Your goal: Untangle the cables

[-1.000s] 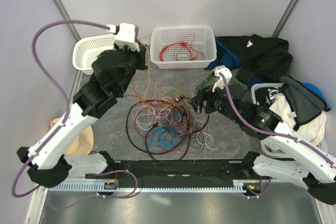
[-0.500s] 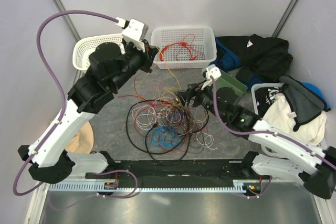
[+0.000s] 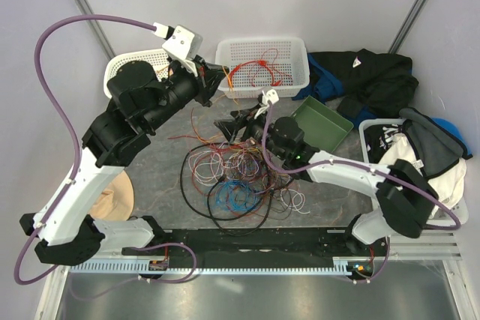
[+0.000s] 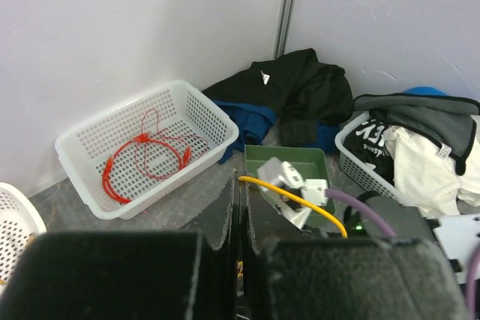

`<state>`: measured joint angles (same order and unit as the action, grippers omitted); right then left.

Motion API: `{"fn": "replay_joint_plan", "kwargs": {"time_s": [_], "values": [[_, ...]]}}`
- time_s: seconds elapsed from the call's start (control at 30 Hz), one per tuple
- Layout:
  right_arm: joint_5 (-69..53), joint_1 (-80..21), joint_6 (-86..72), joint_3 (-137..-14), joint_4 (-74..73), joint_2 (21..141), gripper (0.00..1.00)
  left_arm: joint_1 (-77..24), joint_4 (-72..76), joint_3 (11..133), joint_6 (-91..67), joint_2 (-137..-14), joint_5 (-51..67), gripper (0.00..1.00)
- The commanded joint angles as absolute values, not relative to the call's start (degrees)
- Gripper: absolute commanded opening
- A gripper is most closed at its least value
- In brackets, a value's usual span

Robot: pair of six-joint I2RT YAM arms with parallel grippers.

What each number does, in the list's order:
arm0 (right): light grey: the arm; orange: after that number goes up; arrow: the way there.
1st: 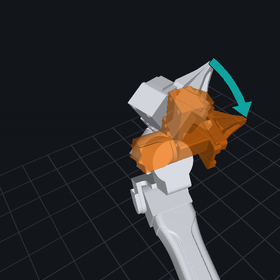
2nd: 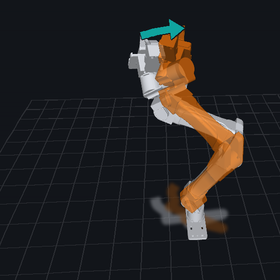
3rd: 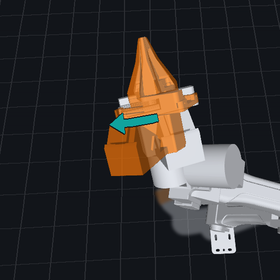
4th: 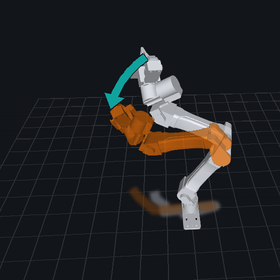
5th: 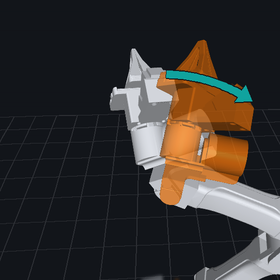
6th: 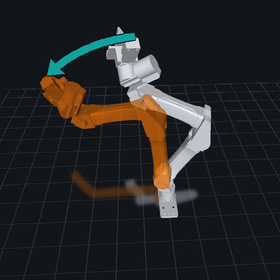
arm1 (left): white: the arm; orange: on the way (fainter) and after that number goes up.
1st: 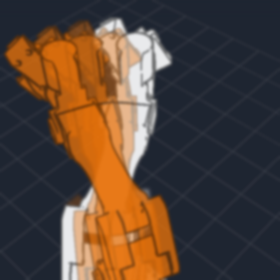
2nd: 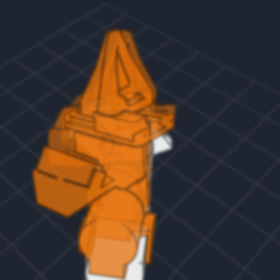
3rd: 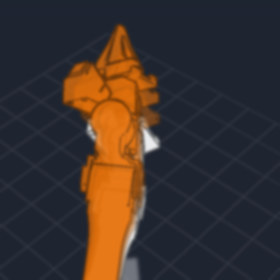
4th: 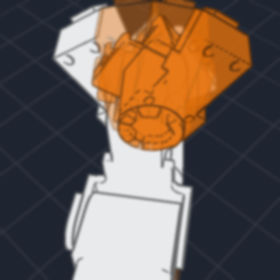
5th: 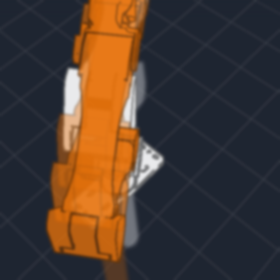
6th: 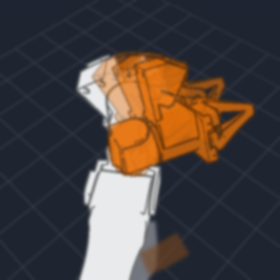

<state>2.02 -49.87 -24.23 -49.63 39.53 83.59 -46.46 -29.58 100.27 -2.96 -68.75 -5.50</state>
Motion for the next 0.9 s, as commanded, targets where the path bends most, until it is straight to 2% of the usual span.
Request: {"fn": "replay_joint_plan", "kwargs": {"time_s": [0.0, 0.23, 0.4, 0.43, 0.47, 0.53, 0.57, 0.6, 0.63, 0.7, 0.73, 0.87], "values": [[0.61, -49.83, -27.16, -55.1, 49.74, 90.08, 0.79, -46.32, -29.27, 103.18, -4.92, -68.82, -3.34, 0.02], [3.6, -49.83, -28.04, -59.94, 57.65, 99.13, 0.8, -46.32, -29.09, 102.92, -6.85, -68.2, -1.85, 0.02], [6.59, -49.66, -31.28, -63.28, 67.65, 105.99, 0.74, -46.32, -28.04, 99.76, -8.52, -66.71, -1.06, 0.02], [6.59, -49.48, -32.68, -63.72, 69.85, 106.95, 0.7, -46.32, -27.34, 98.71, -8.87, -65.93, -1.05, 0.02], [5.46, -49.22, -35.57, -64.16, 73.27, 108.27, 0.56, -46.32, -26.2, 96.7, -8.96, -65.4, -1.66, 0.02], [4.84, -49.04, -37.61, -63.46, 76.88, 107.59, 0.36, -46.32, -26.1, 95.37, -8.79, -64.43, -3.68, 0.02], [4.31, -49.04, -37.97, -62.41, 76.38, 106.62, 0.18, -46.32, -26.1, 94.06, -8.53, -64.08, -4.56, 0.02], [4.13, -49.04, -38.14, -61.79, 74.81, 105.22, 0.12, -46.32, -26.02, 93.35, -7.92, -63.64, -5.61, 0.02], [4.13, -49.04, -38.06, -61.18, 69.14, 101.55, 0.01, -46.32, -26.1, 92.64, -7.65, -63.02, -8.58, 0.02], [5.61, -49.04, -37.36, -60.64, 59.47, 96.88, 0.0, -46.32, -25.93, 90.53, -6.77, -62.49, -12.37, 0.02], [5.97, -49.04, -36.92, -61.43, 45.93, 92.51, 0.0, -46.32, -26.01, 89.74, -5.81, -62.49, -16.66, 0.02], [5.45, -49.13, -32.53, -68.54, 19.03, 85.53, 0.0, -45.53, -25.84, 84.66, -4.13, -63.89, -24.43, 0.02]]}}
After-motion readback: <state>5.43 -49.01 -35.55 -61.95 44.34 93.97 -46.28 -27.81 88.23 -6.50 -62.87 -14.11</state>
